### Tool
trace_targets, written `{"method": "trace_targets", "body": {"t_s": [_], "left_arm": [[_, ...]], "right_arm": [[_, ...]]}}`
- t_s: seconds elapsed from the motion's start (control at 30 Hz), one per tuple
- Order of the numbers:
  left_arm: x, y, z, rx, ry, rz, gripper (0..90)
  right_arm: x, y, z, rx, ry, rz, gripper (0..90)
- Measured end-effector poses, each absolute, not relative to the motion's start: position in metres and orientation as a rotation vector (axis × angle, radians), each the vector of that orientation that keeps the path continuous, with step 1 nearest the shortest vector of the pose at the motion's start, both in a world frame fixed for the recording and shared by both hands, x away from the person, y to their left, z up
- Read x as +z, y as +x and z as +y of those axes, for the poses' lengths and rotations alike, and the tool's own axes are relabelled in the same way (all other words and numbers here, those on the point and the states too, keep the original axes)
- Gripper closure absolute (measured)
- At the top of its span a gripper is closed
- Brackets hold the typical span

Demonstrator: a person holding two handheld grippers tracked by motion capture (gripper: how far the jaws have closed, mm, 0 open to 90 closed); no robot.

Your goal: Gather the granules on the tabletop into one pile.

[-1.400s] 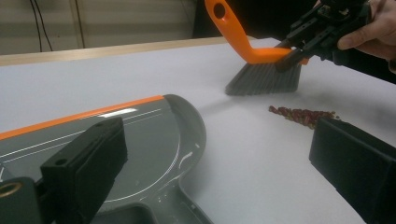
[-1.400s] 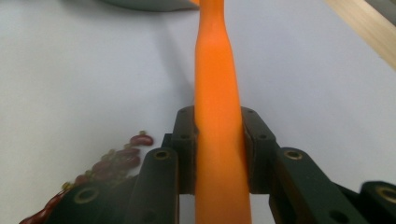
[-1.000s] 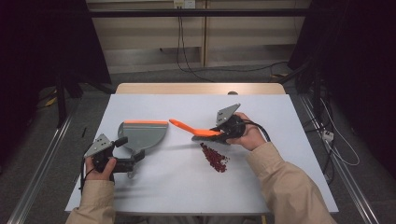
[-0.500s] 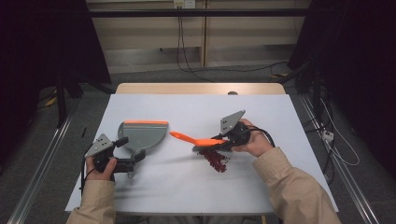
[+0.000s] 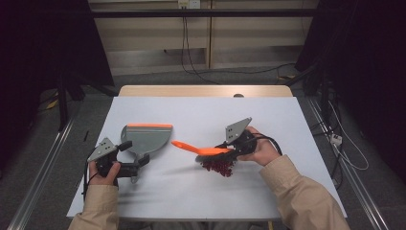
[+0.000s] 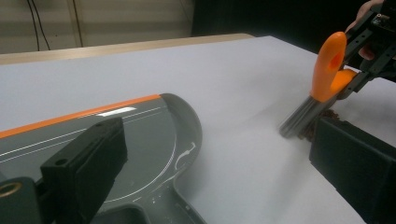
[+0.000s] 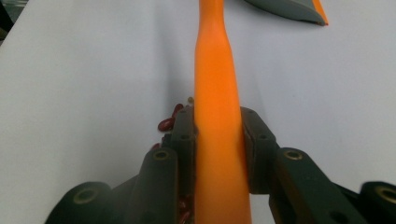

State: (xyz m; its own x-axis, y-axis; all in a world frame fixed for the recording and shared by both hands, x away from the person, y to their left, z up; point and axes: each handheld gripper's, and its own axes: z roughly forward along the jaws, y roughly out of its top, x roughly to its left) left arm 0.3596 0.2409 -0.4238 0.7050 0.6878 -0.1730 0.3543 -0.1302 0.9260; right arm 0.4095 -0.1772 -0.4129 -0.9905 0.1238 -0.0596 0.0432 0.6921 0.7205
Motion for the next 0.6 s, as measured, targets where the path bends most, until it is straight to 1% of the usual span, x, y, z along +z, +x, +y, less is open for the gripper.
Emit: {"method": "trace_targets", "body": {"t_s": [0.17, 0.3, 0.43, 0.6], "left_arm": [[-0.424, 0.359, 0.241, 0.354, 1.738, 0.834, 4.0], [-0.424, 0.359, 0.241, 0.352, 1.740, 0.834, 4.0], [-0.424, 0.360, 0.241, 0.347, 1.743, 0.833, 4.0], [-0.425, 0.361, 0.240, 0.342, 1.744, 0.830, 4.0]], "right_arm": [[-0.411, 0.411, -0.177, 1.240, 0.183, 2.765, 71.4], [-0.408, 0.413, -0.181, 1.310, 0.328, 2.711, 71.4], [-0.405, 0.414, -0.188, 1.293, 0.455, 2.671, 71.4], [-0.408, 0.415, -0.194, 1.272, 0.511, 2.637, 71.3]]}}
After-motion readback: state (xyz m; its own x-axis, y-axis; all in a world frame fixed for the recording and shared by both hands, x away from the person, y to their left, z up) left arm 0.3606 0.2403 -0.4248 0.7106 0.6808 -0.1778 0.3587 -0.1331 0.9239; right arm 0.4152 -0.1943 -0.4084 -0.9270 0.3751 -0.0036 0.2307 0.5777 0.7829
